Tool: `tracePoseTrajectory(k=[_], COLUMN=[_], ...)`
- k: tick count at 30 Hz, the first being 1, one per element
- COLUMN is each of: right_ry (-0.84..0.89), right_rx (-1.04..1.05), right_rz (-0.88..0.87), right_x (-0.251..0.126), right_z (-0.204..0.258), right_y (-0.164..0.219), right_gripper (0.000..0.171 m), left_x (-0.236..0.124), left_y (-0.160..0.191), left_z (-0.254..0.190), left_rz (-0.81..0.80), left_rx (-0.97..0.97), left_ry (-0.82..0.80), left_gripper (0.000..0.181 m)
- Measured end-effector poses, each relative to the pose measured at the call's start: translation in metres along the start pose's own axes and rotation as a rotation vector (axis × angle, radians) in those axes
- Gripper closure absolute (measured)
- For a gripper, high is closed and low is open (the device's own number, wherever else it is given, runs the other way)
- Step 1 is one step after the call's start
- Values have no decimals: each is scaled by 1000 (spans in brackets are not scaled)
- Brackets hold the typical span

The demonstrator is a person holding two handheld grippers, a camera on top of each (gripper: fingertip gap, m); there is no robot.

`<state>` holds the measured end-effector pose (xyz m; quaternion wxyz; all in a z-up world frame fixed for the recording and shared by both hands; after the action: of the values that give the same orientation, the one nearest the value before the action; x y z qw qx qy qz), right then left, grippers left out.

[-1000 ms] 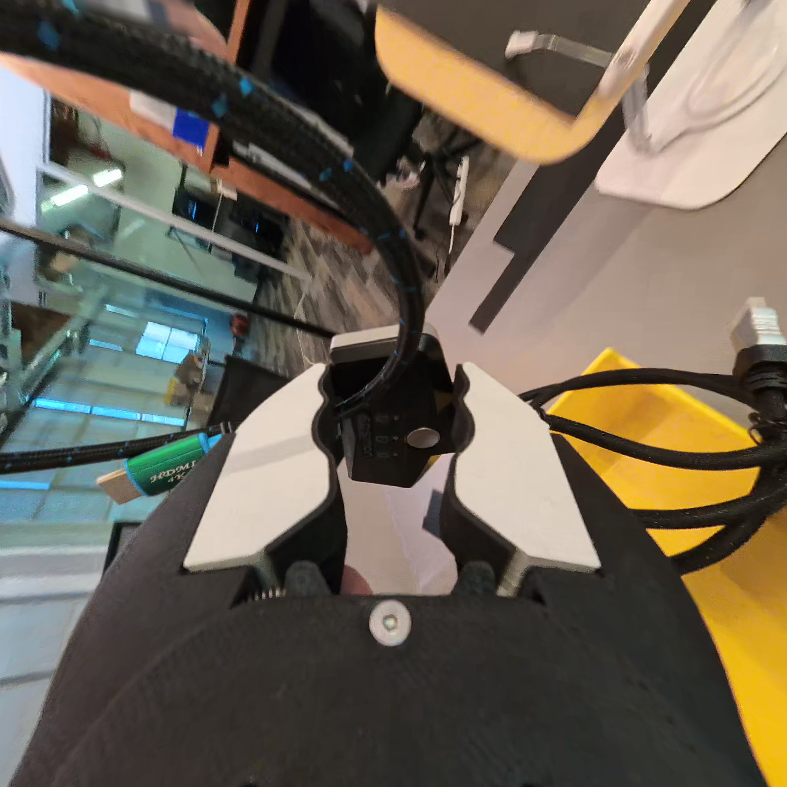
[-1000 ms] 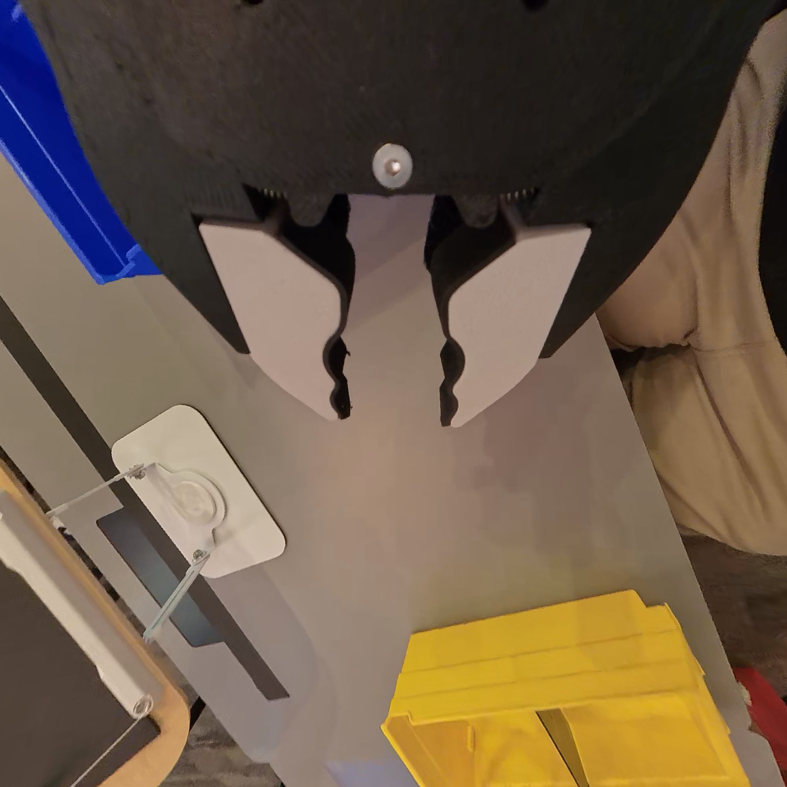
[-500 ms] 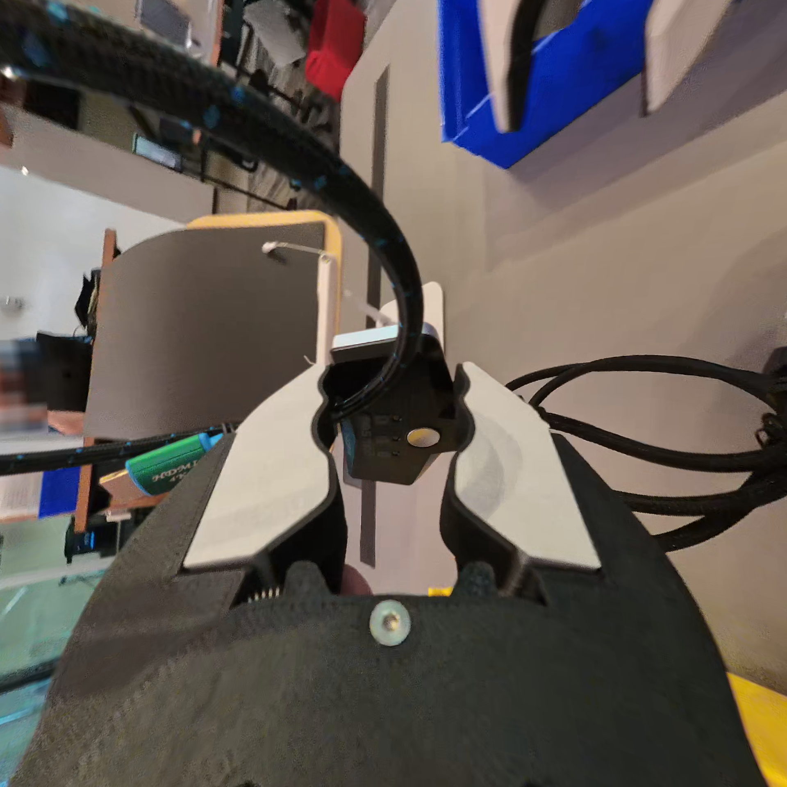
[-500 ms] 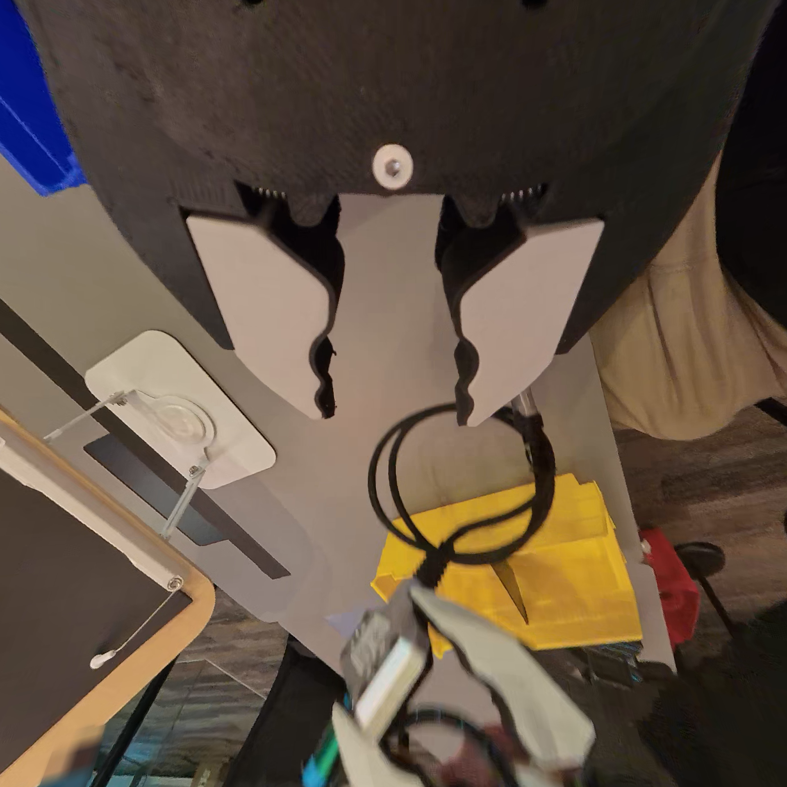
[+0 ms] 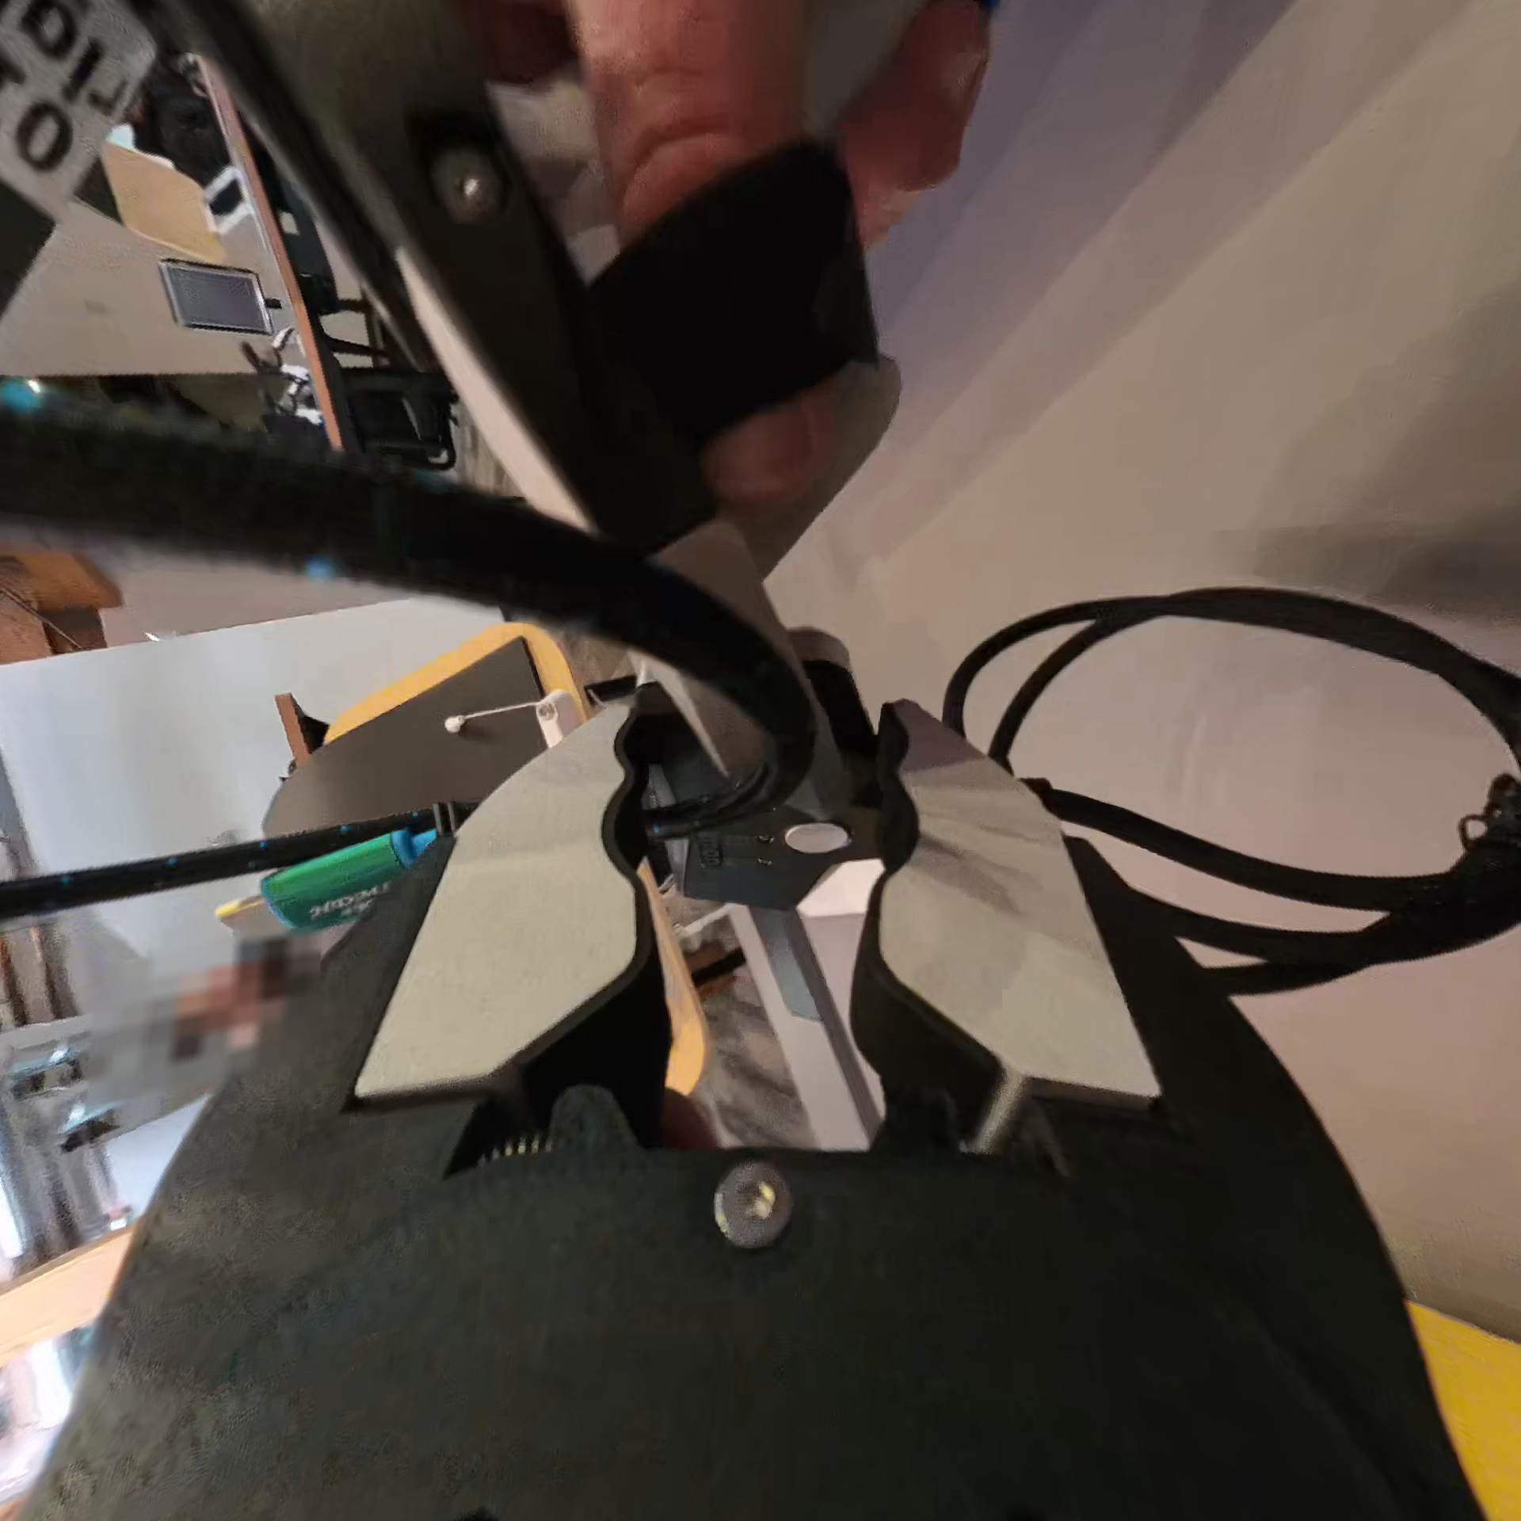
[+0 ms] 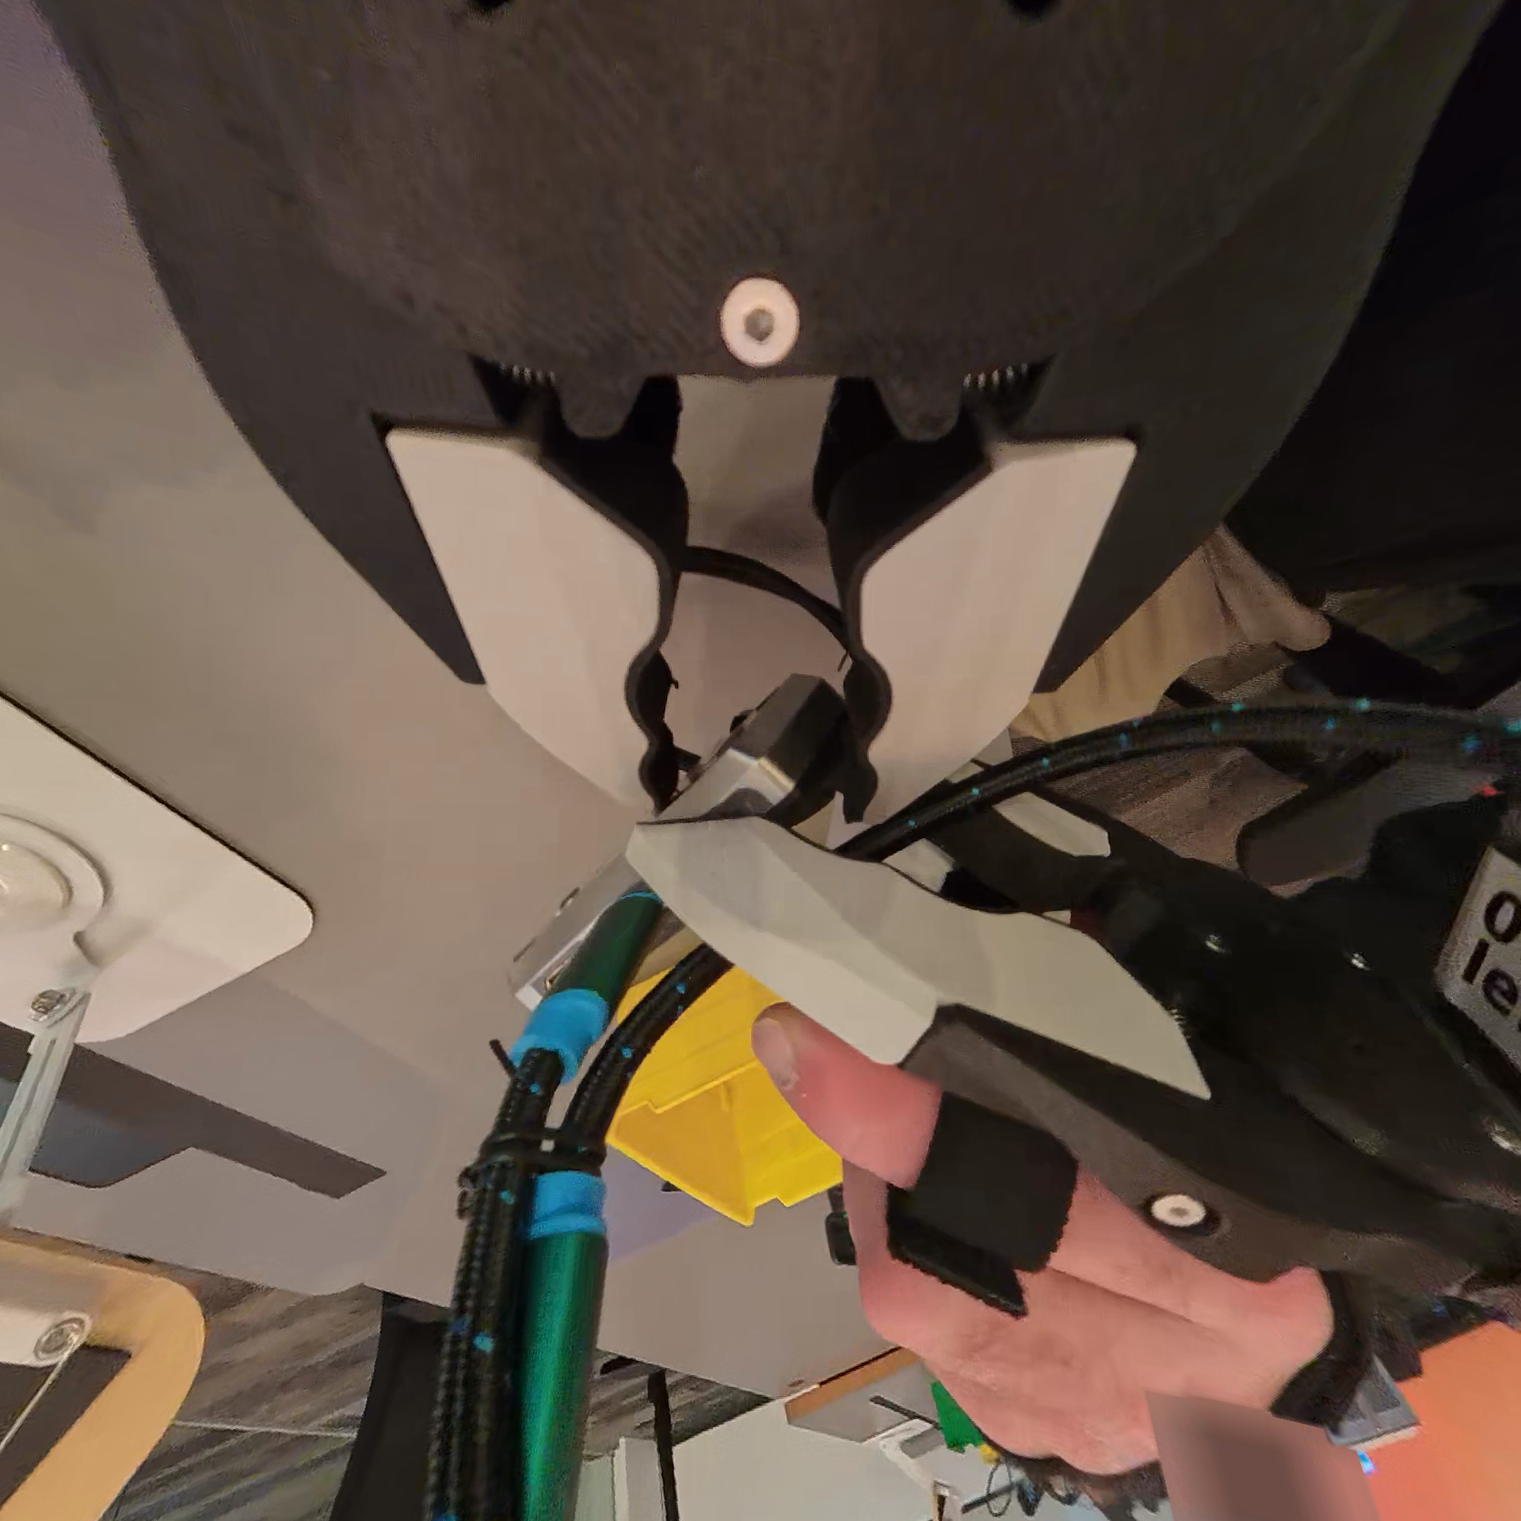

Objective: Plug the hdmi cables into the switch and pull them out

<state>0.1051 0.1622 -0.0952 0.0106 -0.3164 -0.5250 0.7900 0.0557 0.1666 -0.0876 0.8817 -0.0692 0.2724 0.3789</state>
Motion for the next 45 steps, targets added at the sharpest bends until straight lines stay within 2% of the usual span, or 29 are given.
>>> tracePoseTrajectory(k=[6,12,14,16,18,21,23,27,29,31,35,38,45], right_ry=[-50,-71,-84,-92,-104,-123,-122,-111,-95,-96,-82,-51,-27], right_rx=[81,168,216,268,316,375,394,419,431,447,440,424,359], right_rz=[-76,-160,-198,-242,-287,-347,-369,-402,-414,-426,-403,-373,-254], right_x=[-1,-4,-8,-14,-19,-23,-22,-19,-19,-19,-13,-8,-7], right_z=[-6,-17,-23,-30,-36,-40,-39,-34,-33,-34,-31,-31,-32], right_y=[2,3,5,6,7,8,8,7,7,8,9,8,15], right_gripper=[150,152,152,152,152,152,153,152,152,152,151,149,147], left_x=[2,6,0,-8,-13,-6,5,22,26,29,42,50,54], left_y=[-4,-6,-6,-2,1,-5,-9,-9,-10,-9,1,8,8], left_z=[0,5,11,18,16,-1,-10,-10,-6,-3,-2,-3,-10], left_rz=[-26,31,38,64,90,149,210,323,331,345,415,446,284], left_rx=[-9,-15,-85,-152,-238,-326,-394,-531,-574,-578,-531,-430,-350], left_ry=[-30,-120,-166,-248,-262,-221,-191,-255,-294,-311,-341,-394,-340], left_gripper=[128,122,116,117,117,117,110,102,106,108,92,91,93])
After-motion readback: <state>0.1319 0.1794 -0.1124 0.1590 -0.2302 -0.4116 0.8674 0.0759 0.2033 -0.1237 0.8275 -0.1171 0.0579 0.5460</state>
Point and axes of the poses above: each gripper's, where its closed fingertips meet, x out along the fingers, y out of its underside, z = x × y across the jaws, the point moved 5 cm from there along -x, back along the fingers, and after that the axes turned 9 degrees about z, right-handed, at the moved point
